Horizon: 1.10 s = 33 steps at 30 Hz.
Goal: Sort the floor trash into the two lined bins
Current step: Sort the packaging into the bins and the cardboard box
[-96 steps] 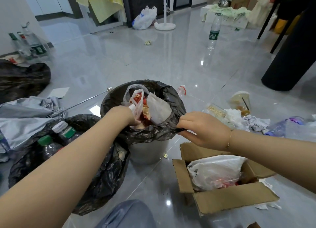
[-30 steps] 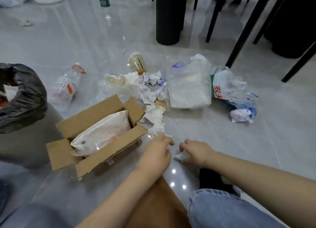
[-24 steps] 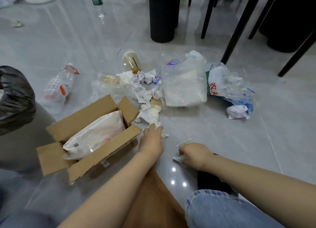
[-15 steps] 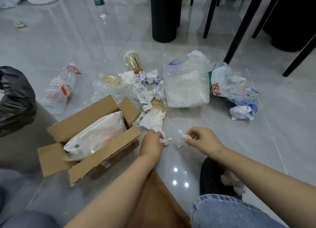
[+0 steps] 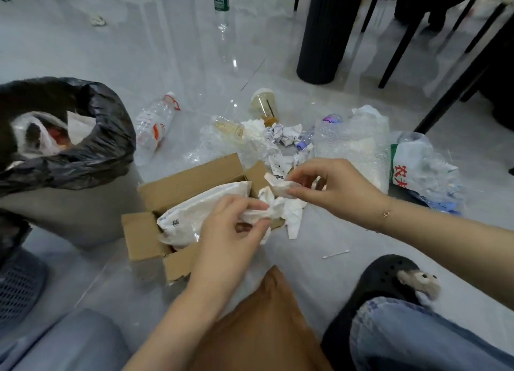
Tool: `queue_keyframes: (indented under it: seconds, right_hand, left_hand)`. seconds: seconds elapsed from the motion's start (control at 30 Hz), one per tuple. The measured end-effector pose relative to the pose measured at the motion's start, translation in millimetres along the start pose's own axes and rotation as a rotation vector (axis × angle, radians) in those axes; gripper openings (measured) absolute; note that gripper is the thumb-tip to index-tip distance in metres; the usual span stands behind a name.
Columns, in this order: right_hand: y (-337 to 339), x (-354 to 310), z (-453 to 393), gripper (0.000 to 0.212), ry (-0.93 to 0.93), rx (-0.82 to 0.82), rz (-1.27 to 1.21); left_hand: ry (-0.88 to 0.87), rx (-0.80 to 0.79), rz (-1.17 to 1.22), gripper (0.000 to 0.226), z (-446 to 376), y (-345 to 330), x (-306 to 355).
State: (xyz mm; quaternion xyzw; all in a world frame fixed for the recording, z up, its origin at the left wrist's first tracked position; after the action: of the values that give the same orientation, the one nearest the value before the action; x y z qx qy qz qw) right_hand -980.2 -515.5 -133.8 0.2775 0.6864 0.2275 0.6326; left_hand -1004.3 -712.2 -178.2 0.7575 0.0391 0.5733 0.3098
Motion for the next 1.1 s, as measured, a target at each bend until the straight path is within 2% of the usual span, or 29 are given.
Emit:
queue_keyframes:
  seconds: [0.17,0.3,0.43,0.53,0.67,0.77,0.87,0.93,1.0,1.1]
  right_hand:
    - [-23,-31,-47,0.01,0.157,-0.338,0.365]
    - [-46,-22,-71,0.015,0.211,-0.403,0.499]
    - [-77,2,-73,0.018,0.251,-0.657,0.715]
    - [-85,6,-75,0.016,0.197,-0.682,0.702]
    - [-98,4,-82,0.019,0.198,-0.684,0.856]
    - [-109,9,-86,0.026,0.107,-0.8,0.8]
    - [-107,1,-89,0.031,-0.006,-0.911,0.715]
    - [-95,-7,-89,0.025,-0.063,-0.882,0.611]
    - [-77,-14,-83,0.032,-0.056,-0.803,0.487]
    - [-47,-17,-64,0.023,-0.066,-0.715,0.334]
  left_hand:
    - [0.065,0.161,-0.044,0.021,-30,30,-29]
    - [0.098,0.154,-0.069,0.019,-48,46,-48]
    - [0.127,0.122,-0.085,0.02,-52,53,-64]
    - [0.074,0.038,-0.068,0.019,-51,54,-64]
    - [0.01,-0.01,-0.063,0.022,-51,53,-61]
    - [-0.014,-0.058,-0.149,0.026,-50,49,-63]
    - [-0.012,-0.09,-0.328,0.019,-48,42,-68]
    - [-0.01,-0.096,-0.385,0.018,-47,34,-68]
    - [-0.025,-0.124,-0.388,0.02,-45,25,-67]
    - [-0.072,-0.296,-0.417,0.021,-44,9,-72]
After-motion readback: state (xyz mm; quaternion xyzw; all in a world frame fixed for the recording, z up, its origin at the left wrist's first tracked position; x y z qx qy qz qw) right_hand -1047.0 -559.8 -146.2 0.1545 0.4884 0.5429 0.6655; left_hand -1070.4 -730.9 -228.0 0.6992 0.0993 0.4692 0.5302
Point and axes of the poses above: each hand's wrist, its own z-axis away from the middle knuckle, its own y-axis out of the back of the hand, x = y × z, the point moved 2 cm from there along -z, towards the middle knuckle, and after that the axes turned 10 degrees about -z, right-handed, at the moved point
